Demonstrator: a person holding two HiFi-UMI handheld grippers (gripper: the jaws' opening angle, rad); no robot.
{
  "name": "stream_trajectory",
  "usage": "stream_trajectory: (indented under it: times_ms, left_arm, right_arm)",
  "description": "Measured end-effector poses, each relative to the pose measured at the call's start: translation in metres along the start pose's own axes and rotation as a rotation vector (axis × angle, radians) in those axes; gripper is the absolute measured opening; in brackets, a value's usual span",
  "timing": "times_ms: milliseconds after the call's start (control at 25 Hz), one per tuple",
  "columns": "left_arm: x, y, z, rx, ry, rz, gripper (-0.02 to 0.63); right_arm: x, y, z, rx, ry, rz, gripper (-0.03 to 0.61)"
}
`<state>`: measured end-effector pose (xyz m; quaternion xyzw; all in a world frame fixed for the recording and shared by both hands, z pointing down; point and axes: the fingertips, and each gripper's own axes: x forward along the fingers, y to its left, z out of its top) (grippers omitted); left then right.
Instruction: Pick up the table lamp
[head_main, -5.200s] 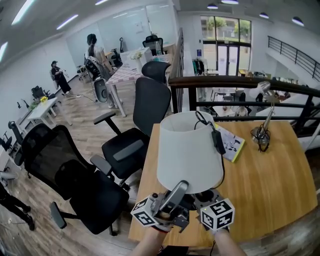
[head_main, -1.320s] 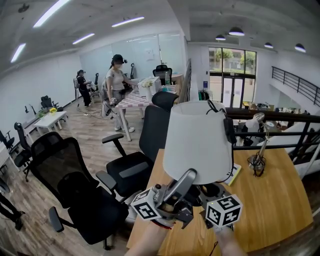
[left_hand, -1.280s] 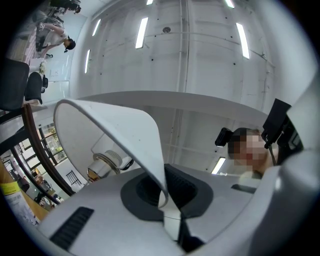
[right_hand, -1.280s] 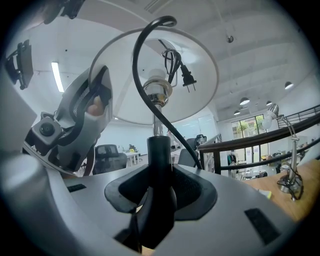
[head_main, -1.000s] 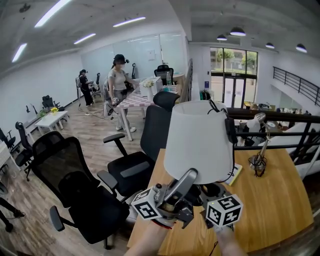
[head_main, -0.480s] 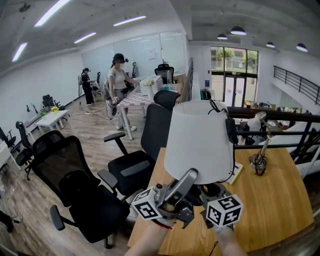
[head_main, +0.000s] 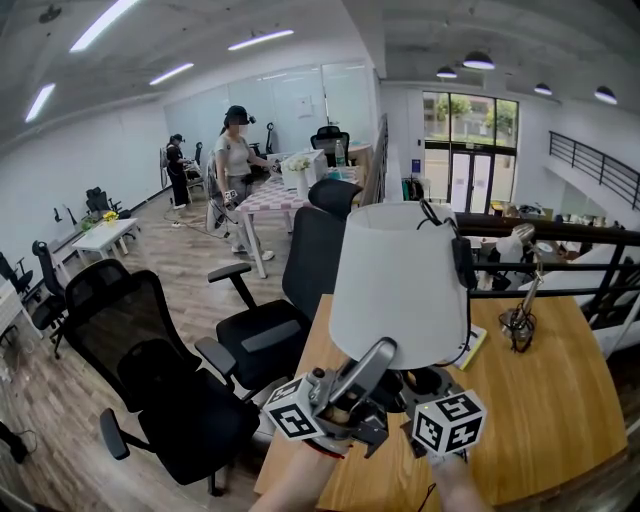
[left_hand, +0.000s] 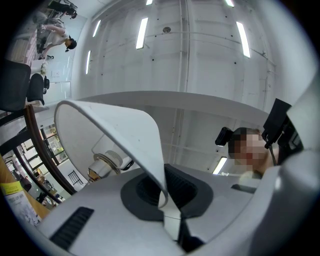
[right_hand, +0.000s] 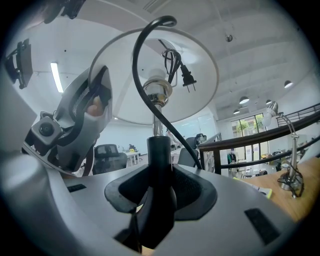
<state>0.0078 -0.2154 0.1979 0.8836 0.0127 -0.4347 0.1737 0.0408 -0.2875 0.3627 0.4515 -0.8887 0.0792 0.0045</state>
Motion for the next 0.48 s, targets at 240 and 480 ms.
stream_trajectory:
  times_ms: [240,480]
  left_arm:
    - [-0.0001,0.001,-0.0009,-0.001,-0.004,0.003,0.011]
    - [0.0002,0.0028,-0.0038,-0.006,-0.005,0.006,0.011]
  right_arm:
    - [-0.0002,-0.0012,-0.0007,0.002,0.003,0.0,0.149]
    - [-0.0019,-0.0042,-0.0022,0.003,0.007,-0.001,0.149]
